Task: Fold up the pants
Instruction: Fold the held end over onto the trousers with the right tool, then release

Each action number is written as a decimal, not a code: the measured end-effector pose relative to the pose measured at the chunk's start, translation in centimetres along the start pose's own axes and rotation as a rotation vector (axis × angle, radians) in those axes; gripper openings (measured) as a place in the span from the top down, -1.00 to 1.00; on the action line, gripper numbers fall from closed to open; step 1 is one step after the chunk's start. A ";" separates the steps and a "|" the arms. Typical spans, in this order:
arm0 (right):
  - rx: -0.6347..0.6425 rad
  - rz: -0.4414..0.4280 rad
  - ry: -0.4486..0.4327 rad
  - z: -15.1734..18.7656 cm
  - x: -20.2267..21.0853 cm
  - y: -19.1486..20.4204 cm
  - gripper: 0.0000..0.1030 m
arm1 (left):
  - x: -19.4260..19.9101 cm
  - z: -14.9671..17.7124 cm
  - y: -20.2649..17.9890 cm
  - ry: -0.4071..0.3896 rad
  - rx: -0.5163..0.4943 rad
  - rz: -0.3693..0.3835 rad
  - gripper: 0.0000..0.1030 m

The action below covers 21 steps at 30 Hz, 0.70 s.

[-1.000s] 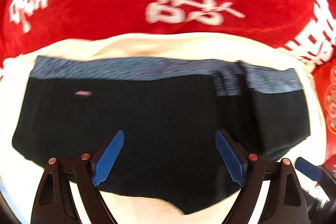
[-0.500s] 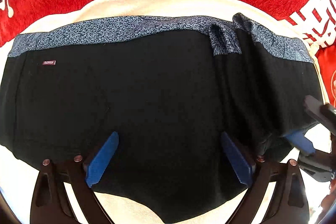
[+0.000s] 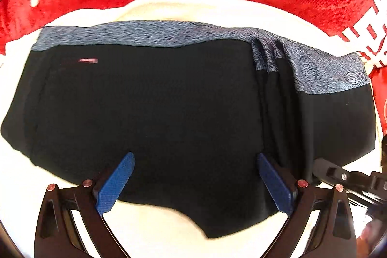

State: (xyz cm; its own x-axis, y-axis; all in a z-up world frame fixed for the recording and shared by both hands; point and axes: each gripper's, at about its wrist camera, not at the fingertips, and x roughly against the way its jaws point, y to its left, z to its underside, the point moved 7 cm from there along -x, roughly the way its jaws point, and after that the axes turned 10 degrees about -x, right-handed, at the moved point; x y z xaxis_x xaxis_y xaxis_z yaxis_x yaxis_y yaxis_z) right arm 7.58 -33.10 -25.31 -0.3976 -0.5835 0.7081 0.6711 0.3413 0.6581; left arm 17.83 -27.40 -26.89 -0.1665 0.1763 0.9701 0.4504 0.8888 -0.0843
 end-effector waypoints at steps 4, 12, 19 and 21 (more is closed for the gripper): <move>0.094 0.035 0.086 1.1 1.1 1.4 0.60 | 2.1 -0.7 0.9 -0.034 -0.030 -0.047 -0.97; 0.226 0.161 -0.195 -6.4 10.4 2.4 0.60 | 4.9 -6.3 -4.7 -0.122 -0.121 0.036 -0.97; 0.291 0.279 -0.242 -13.1 9.1 2.5 0.61 | 1.2 -9.2 -12.4 -0.113 -0.203 0.084 -0.97; 0.293 0.318 -0.190 -13.4 7.1 1.7 0.62 | -0.7 -8.6 -12.4 -0.072 -0.211 0.034 -0.97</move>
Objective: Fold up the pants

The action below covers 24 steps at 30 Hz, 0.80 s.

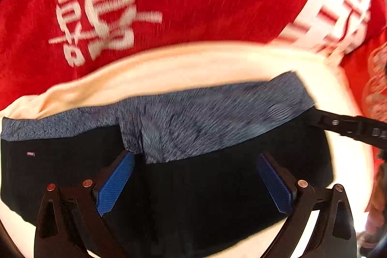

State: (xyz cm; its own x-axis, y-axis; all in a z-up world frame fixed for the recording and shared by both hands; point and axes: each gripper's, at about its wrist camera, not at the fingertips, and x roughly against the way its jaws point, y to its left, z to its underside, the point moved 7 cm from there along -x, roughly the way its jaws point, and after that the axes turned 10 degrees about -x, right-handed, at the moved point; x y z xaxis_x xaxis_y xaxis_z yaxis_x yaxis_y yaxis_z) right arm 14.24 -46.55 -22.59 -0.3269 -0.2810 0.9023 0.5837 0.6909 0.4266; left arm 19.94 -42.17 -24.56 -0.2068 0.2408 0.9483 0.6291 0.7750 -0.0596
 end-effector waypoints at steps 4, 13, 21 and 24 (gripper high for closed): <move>-0.031 -0.031 0.009 1.4 -0.9 -0.2 0.62 | -1.6 2.7 1.6 0.040 0.053 0.034 -1.00; 0.037 -0.044 0.079 5.0 0.0 0.6 0.61 | 0.2 4.5 3.1 0.099 0.106 0.002 -1.00; 0.114 0.007 0.106 6.9 0.2 3.1 0.32 | 2.8 8.3 5.5 0.152 0.184 -0.012 -1.00; 0.194 0.038 0.112 7.9 0.2 5.0 0.20 | 3.9 9.6 6.3 0.146 0.204 -0.017 -1.00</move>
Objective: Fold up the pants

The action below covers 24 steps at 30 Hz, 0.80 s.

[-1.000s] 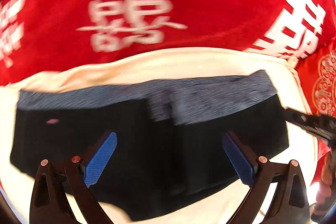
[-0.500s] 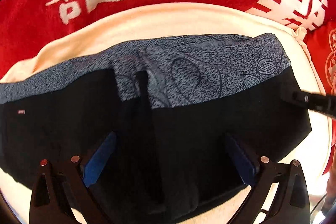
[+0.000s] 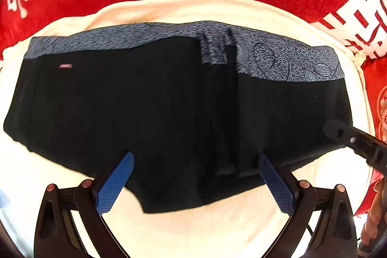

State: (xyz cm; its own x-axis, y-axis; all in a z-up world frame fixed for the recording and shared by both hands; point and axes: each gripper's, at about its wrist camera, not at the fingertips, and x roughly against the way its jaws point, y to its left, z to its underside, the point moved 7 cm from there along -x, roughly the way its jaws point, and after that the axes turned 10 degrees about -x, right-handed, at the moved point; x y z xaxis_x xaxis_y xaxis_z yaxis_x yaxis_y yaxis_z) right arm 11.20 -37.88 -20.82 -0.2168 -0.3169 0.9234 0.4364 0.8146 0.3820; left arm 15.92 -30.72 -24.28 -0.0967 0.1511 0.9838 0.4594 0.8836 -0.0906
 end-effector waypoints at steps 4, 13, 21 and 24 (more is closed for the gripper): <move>0.050 0.020 0.014 1.0 -1.0 2.6 0.18 | 0.9 1.0 1.2 -0.011 0.008 -0.023 -1.00; 0.079 0.015 0.041 2.3 -3.1 7.5 0.02 | 3.3 5.8 9.3 0.015 0.058 -0.047 -1.00; 0.134 0.097 0.059 4.1 -5.0 9.8 -0.27 | 4.3 8.9 14.4 0.018 0.122 -0.033 -1.00; 0.162 0.112 0.071 4.8 -5.2 10.6 -0.30 | 4.8 10.0 16.1 0.016 0.135 -0.033 -1.00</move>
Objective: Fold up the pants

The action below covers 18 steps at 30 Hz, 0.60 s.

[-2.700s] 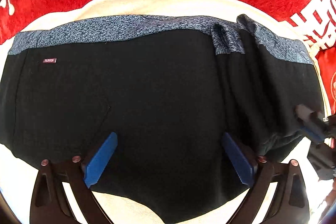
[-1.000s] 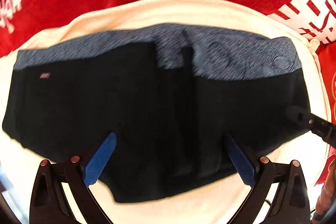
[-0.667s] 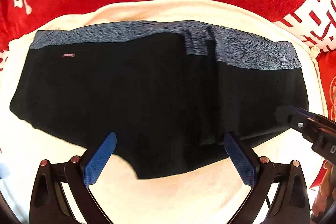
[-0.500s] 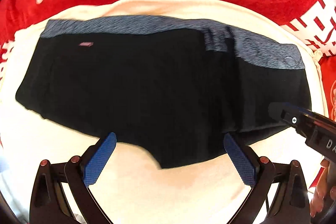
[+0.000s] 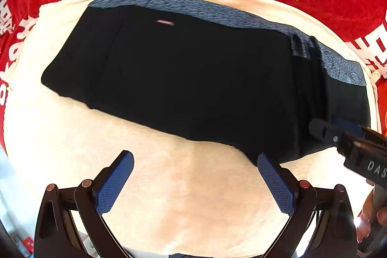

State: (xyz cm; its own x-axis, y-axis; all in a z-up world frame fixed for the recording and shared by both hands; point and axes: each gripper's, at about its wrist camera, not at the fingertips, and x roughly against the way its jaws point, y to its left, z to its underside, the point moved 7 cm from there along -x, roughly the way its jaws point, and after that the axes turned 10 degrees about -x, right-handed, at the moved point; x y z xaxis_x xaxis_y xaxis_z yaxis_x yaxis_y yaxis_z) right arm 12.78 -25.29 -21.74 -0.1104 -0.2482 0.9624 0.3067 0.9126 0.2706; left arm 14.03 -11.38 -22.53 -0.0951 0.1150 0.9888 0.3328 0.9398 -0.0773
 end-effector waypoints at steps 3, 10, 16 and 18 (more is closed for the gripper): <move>0.027 0.023 0.004 0.7 0.0 0.7 -0.31 | 0.2 0.5 1.3 0.001 0.022 0.010 -1.00; -0.011 0.007 0.065 2.5 -0.3 1.1 -0.32 | 0.5 2.4 4.5 0.019 0.083 0.025 -1.00; 0.019 0.002 0.088 5.2 0.1 2.4 -0.32 | 1.2 4.0 6.9 -0.042 0.131 0.122 -1.00; 0.023 -0.006 0.094 5.9 0.2 2.9 -0.32 | 1.7 4.4 7.8 -0.066 0.149 0.181 -1.00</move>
State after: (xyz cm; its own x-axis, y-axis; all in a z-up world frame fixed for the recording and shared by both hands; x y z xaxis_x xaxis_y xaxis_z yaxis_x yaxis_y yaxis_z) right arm 8.08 -20.80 -20.91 -0.0230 -0.2820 0.9591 0.2847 0.9178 0.2767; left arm 12.35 -2.45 -22.04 -0.1091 0.3022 0.9470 0.2080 0.9385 -0.2756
